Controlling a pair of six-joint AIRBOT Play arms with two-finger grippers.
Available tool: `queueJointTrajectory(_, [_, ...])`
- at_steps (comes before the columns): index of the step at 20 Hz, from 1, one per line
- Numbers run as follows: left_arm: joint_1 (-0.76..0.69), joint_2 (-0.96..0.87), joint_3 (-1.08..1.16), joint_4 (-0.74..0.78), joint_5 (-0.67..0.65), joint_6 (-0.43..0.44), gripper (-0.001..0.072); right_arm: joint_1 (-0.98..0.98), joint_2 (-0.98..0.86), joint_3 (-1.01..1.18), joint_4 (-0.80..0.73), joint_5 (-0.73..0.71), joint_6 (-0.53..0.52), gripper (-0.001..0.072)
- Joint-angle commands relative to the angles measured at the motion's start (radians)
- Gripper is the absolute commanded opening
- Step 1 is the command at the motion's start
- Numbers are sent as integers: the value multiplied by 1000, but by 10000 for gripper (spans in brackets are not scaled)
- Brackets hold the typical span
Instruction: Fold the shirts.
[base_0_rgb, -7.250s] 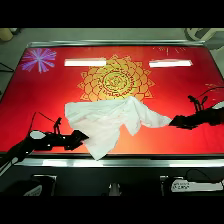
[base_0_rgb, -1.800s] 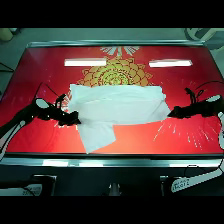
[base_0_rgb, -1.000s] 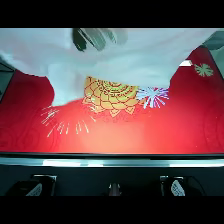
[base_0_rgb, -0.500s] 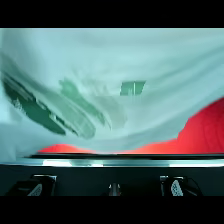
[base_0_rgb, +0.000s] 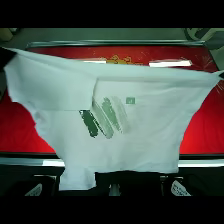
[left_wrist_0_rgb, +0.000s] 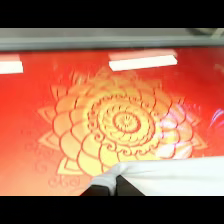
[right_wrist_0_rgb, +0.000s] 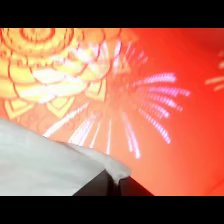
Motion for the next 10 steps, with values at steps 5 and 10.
queueJointTrajectory(5, [2,-330,-309,12,224,3,26,222,-369,-121,-232,-302,44,19])
queueJointTrajectory(10, [3,-534,-216,13,396,-13,26,222,-515,-121,-167,-666,30,19])
